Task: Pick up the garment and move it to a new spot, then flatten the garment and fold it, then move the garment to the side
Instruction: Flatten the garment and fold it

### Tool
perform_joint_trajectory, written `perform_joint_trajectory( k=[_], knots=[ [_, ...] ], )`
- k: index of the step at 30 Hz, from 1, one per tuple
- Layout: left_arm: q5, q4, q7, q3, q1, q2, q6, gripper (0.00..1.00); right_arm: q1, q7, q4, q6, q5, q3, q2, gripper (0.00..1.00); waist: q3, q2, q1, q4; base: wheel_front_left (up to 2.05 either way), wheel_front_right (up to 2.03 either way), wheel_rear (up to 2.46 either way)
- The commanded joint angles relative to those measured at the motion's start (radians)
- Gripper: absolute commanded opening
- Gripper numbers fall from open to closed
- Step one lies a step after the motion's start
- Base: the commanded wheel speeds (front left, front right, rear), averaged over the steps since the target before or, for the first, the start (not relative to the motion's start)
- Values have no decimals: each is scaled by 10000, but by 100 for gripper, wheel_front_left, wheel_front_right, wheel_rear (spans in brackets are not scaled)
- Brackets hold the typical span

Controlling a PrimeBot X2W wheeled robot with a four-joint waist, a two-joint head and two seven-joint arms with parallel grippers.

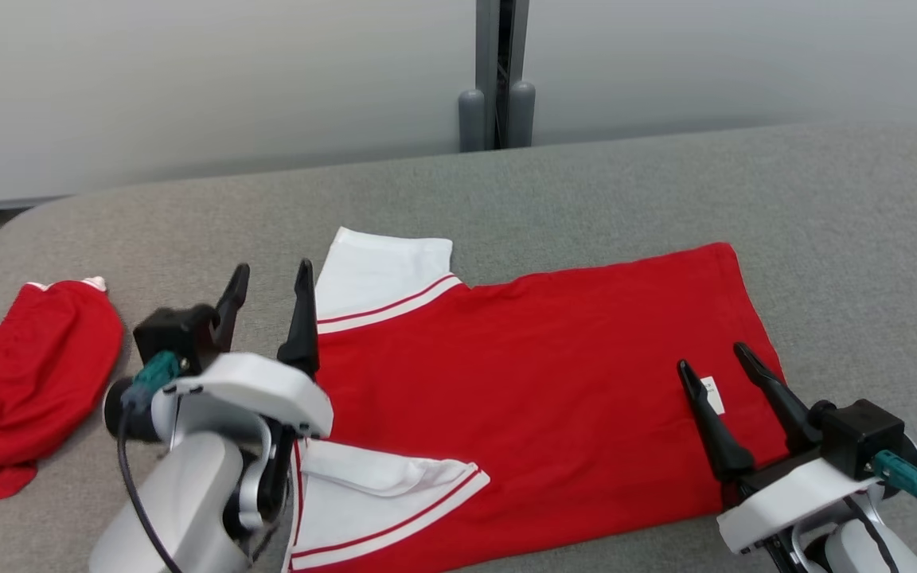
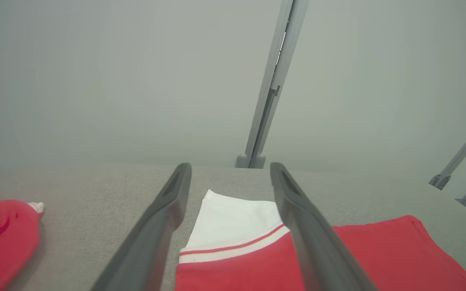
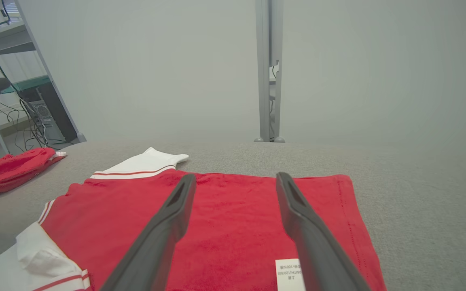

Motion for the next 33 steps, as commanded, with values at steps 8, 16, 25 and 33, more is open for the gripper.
perform_joint_trajectory(
  k=[8,16,25,33],
  knots=[
    [192,2868,1738,-219,-3563,-86,-452,100,-858,-53,-327,-3,-14,135,-46,100,1894,-1,0,-801,0,0,0],
    [190,5486,3146,-258,-5949,54,-633,100,-1635,-53,-510,-3,-81,434,164,100,3255,-1,0,-1452,0,0,0],
    [227,7348,4055,-572,-7195,45,-1279,100,-1973,-53,-412,-3,-47,640,241,100,3678,-1,0,-1726,0,0,0],
    [464,8555,4056,-857,-7857,90,-1407,100,-2114,-53,-425,-3,59,807,131,100,3890,-1,0,-1975,0,0,0]
  ],
)
